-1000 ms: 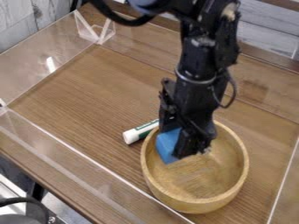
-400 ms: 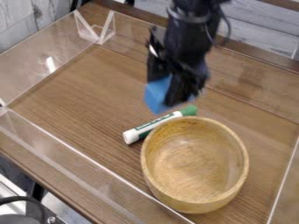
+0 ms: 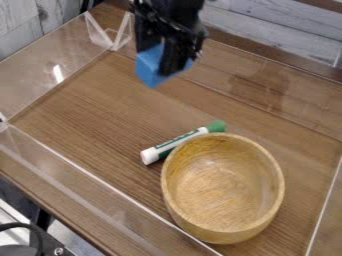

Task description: Remove the blue block from inside the brown bowl and put it on the table

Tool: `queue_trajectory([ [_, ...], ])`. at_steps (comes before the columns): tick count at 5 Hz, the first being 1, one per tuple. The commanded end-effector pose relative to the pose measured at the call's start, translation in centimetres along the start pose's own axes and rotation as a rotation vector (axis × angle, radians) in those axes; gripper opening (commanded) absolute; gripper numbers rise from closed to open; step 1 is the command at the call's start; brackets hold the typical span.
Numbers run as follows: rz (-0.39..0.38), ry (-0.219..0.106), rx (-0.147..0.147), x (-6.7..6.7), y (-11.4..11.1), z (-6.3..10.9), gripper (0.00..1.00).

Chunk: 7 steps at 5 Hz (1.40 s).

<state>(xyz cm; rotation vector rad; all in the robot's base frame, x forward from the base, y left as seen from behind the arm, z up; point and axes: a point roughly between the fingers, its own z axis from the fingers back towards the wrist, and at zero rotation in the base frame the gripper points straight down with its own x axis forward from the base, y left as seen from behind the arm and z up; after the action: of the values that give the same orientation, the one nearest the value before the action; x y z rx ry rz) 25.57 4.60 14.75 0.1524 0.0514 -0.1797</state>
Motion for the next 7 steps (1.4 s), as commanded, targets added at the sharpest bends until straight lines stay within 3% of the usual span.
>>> queue_trajectory([
  [1,-0.019,-0.079,0.028,0.1,-0.5,1.4,0.0],
  [5,-0.039,-0.126,0.033,0.2,-2.7,1.2,0.0],
  [7,0.017,-0.146,0.024,1.2,-1.2,-0.4,0.0],
])
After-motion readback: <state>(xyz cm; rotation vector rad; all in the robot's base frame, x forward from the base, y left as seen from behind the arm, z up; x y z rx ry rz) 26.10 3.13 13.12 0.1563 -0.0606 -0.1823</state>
